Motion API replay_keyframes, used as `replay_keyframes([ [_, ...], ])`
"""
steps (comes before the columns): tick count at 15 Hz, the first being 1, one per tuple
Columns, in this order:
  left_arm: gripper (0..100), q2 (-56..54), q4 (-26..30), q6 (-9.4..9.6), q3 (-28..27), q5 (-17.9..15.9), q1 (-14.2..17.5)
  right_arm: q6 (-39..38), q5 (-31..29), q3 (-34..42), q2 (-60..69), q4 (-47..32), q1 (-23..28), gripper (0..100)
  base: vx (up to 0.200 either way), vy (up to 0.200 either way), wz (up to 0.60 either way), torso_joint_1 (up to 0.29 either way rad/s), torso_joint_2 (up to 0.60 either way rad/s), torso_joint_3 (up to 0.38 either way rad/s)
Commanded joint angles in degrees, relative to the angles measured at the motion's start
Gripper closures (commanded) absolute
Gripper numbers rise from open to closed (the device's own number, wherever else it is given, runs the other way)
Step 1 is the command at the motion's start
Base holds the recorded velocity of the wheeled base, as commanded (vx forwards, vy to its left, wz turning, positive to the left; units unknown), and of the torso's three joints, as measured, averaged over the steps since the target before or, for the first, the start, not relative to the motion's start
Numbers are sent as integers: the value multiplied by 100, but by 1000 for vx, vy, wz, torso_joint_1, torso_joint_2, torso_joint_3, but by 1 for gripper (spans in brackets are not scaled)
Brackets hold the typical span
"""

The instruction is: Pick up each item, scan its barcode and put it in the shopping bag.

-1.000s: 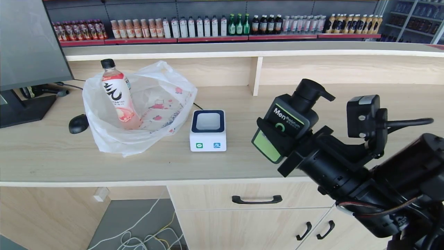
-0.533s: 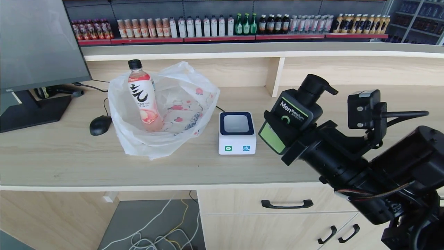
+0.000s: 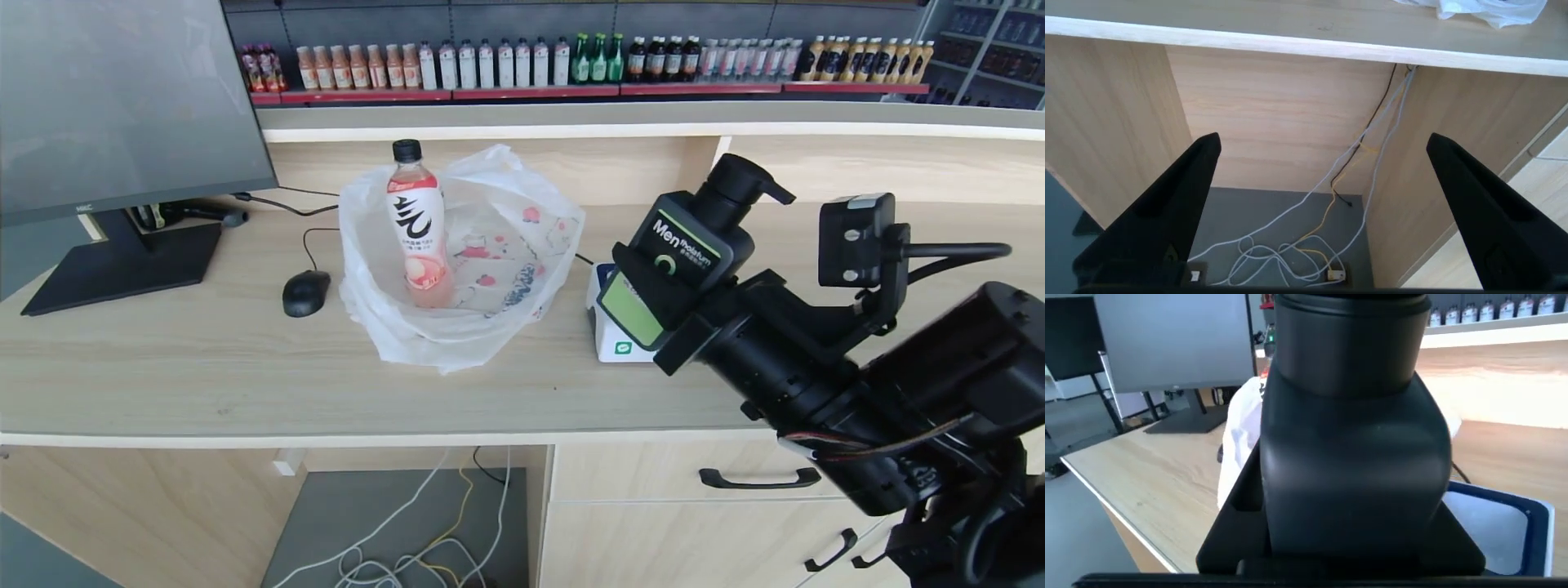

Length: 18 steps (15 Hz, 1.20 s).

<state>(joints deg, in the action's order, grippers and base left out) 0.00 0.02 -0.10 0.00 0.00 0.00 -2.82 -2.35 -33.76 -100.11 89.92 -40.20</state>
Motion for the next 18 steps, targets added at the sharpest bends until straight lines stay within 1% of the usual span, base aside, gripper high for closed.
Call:
replay_keyframes([
  [1,0,0,-2,1,0,0,0,-79,-11,-52,9,8,4,100,0,0,0,0,0,0],
  [3,0,0,-2,1,0,0,-9,-501,-11,-246,35,8,13,100,0,0,0,0,0,0],
  [4,0,0,-2,1,0,0,-9,-712,7,-527,44,8,39,100,0,0,0,0,0,0],
  [6,0,0,-2,1,0,0,0,-870,42,-1406,-264,8,109,100,0,0,0,0,0,0],
  [7,0,0,-2,1,0,0,-9,-1037,42,-1590,-404,8,101,100,0,0,0,0,0,0],
  [8,0,0,-2,1,0,0,0,-1274,42,-1617,-466,8,65,100,0,0,0,0,0,0],
  [11,0,0,-2,1,0,0,0,-2548,-72,-1643,-615,8,48,100,0,0,0,0,0,0],
  [12,0,0,-2,1,0,0,-9,-2882,-327,-1652,-668,8,48,100,0,0,0,0,0,0],
  [13,0,0,-2,1,0,0,-9,-3093,-547,-1705,-808,8,48,100,0,0,0,0,0,0],
  [14,0,0,-2,1,0,0,0,-3164,-617,-1757,-879,8,48,100,0,0,0,0,0,0],
  [15,0,0,-2,1,0,0,-9,-3436,-828,-1880,-1098,8,65,100,0,0,0,0,0,0],
  [16,0,0,-2,1,0,0,0,-3603,-899,-1951,-1178,8,74,100,0,0,0,0,0,0],
  [18,0,0,-2,1,0,0,0,-3665,-978,-1968,-1397,8,136,100,0,0,0,0,0,0],
])
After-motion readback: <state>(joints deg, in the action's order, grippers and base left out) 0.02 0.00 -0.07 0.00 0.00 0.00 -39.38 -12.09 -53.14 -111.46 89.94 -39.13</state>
